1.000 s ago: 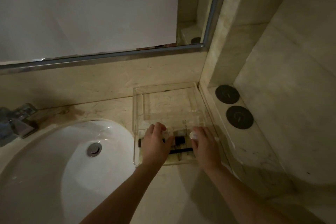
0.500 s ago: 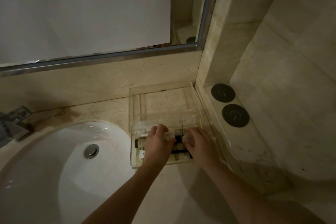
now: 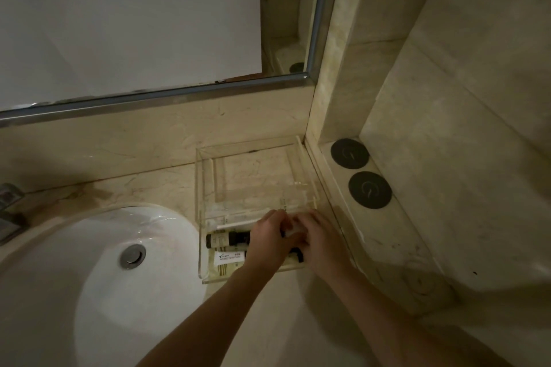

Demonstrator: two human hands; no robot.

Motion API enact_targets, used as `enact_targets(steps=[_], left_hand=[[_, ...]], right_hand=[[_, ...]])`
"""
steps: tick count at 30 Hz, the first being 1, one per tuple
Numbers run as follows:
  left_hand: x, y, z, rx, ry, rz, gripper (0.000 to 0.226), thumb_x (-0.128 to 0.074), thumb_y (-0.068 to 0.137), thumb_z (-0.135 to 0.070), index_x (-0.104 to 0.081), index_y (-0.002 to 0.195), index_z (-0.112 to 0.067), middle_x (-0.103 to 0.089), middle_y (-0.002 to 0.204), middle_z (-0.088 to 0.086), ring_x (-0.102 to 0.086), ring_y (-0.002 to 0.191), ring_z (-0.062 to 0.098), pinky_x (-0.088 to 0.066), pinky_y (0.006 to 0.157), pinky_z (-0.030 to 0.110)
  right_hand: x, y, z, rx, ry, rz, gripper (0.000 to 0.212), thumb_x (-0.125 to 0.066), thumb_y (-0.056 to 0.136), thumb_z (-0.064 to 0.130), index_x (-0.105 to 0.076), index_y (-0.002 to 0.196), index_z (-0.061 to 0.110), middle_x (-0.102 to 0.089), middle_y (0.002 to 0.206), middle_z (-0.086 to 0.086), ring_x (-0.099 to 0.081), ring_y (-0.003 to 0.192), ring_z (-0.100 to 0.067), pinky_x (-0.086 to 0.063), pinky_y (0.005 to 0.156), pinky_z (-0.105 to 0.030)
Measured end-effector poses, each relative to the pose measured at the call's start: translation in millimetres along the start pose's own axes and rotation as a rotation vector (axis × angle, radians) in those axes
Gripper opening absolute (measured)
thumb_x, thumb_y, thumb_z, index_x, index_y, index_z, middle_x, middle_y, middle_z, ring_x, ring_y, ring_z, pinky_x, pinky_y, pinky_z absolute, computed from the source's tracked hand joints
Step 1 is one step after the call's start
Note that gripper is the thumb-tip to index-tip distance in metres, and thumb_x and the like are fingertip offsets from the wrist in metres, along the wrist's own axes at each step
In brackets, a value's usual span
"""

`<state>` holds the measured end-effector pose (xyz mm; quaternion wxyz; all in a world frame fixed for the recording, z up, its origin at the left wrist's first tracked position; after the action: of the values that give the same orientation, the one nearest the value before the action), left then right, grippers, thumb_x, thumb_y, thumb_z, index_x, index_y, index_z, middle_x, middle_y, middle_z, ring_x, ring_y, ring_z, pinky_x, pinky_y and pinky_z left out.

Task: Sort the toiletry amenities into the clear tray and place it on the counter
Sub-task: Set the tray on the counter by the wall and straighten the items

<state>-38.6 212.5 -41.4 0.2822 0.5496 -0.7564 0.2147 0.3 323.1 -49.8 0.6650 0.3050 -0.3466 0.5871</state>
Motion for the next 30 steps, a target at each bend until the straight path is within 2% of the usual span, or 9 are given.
enact_targets(steps=[2,5,8,12,17,19,23,26,30], left_hand=[[-4.4,1.5,-0.4,-0.010,0.011,0.027,0.030,-0.078,0.071,-0.026,-0.048,0.069,-0.022,-0.045,0.067,-0.013,-0.045,0.063,0.011,-0.034,0.055,0.015],[-8.0,3.0,-3.0,-0.033,0.026,0.043,0.018,-0.075,0.075,-0.022,-0.059,0.072,-0.014,-0.049,0.070,-0.010,-0.047,0.064,0.012,-0.032,0.055,0.014],[-6.6,2.4,-7.1,-0.071,0.058,0.012,0.008,-0.062,0.084,-0.020,-0.064,0.085,-0.013,-0.057,0.079,-0.006,-0.052,0.074,0.012,-0.039,0.065,0.021],[-10.3,3.6,-2.1,-0.087,0.258,0.022,0.023,-0.056,0.083,-0.020,-0.060,0.106,-0.020,-0.064,0.103,-0.003,-0.051,0.097,0.018,-0.044,0.083,0.030],[-22.4,9.8,-4.0,-0.158,0.396,0.133,0.033,-0.058,0.083,-0.029,-0.054,0.116,-0.025,-0.062,0.119,-0.007,-0.048,0.106,0.020,-0.037,0.087,0.032],[-24.8,12.8,-5.1,-0.199,0.430,0.165,0.033,-0.058,0.085,-0.030,-0.053,0.117,-0.026,-0.062,0.120,-0.006,-0.047,0.107,0.020,-0.035,0.087,0.032],[-25.9,13.6,-5.8,-0.264,0.501,0.184,0.038,-0.057,0.085,-0.033,-0.048,0.121,-0.026,-0.063,0.118,-0.003,-0.049,0.108,0.022,-0.033,0.090,0.034],[-26.1,13.0,-4.6,-0.302,0.521,0.195,0.046,-0.053,0.086,-0.033,-0.043,0.130,-0.023,-0.059,0.126,-0.003,-0.049,0.113,0.021,-0.032,0.094,0.034],[-22.5,13.8,-3.2,-0.323,0.522,0.218,0.047,-0.054,0.085,-0.029,-0.043,0.129,-0.022,-0.059,0.126,-0.003,-0.049,0.113,0.021,-0.031,0.095,0.033]], right_hand=[[-0.6,-2.5,-7.5,-0.068,0.033,0.013,0.037,-0.068,0.083,0.021,-0.057,0.118,0.026,-0.058,0.119,0.006,-0.054,0.110,-0.013,-0.046,0.091,-0.024],[-1.5,-3.3,-12.6,-0.100,0.039,0.030,0.030,-0.069,0.081,0.023,-0.057,0.109,0.027,-0.060,0.110,0.005,-0.057,0.102,-0.014,-0.051,0.085,-0.027],[6.0,-2.4,-13.2,-0.090,-0.070,-0.048,0.022,-0.070,0.079,0.019,-0.059,0.097,0.022,-0.064,0.101,0.002,-0.058,0.096,-0.016,-0.052,0.079,-0.029],[12.8,-0.8,-14.3,-0.121,-0.121,-0.153,0.023,-0.075,0.074,0.022,-0.056,0.088,0.022,-0.063,0.090,0.006,-0.054,0.085,-0.012,-0.046,0.070,-0.024],[10.6,1.0,-15.3,-0.131,-0.131,-0.137,0.022,-0.072,0.077,0.022,-0.053,0.086,0.024,-0.052,0.086,0.010,-0.045,0.082,-0.008,-0.041,0.067,-0.022],[10.0,0.9,-14.9,-0.115,-0.165,-0.125,0.020,-0.071,0.076,0.020,-0.054,0.086,0.023,-0.055,0.087,0.007,-0.046,0.083,-0.010,-0.035,0.068,-0.020],[8.2,1.6,-14.7,-0.094,-0.214,-0.107,0.022,-0.073,0.075,0.021,-0.056,0.088,0.022,-0.062,0.093,0.003,-0.056,0.090,-0.016,-0.037,0.072,-0.021],[7.8,3.1,-14.4,-0.099,-0.204,-0.097,0.022,-0.074,0.075,0.021,-0.056,0.088,0.021,-0.061,0.094,0.003,-0.055,0.091,-0.016,-0.040,0.071,-0.023],[5.8,3.2,-15.5,-0.065,-0.244,-0.069,0.024,-0.073,0.074,0.021,-0.055,0.089,0.024,-0.060,0.096,0.005,-0.053,0.090,-0.015,-0.041,0.071,-0.023]])
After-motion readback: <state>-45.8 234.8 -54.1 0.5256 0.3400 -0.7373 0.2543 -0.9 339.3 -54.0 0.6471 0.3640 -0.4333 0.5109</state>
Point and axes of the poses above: each hand's wrist, its own y-axis towards the middle knuckle, its own x-axis out of the back of the hand, z = x × y, the point moved 7 cm from there along y, towards the middle knuckle
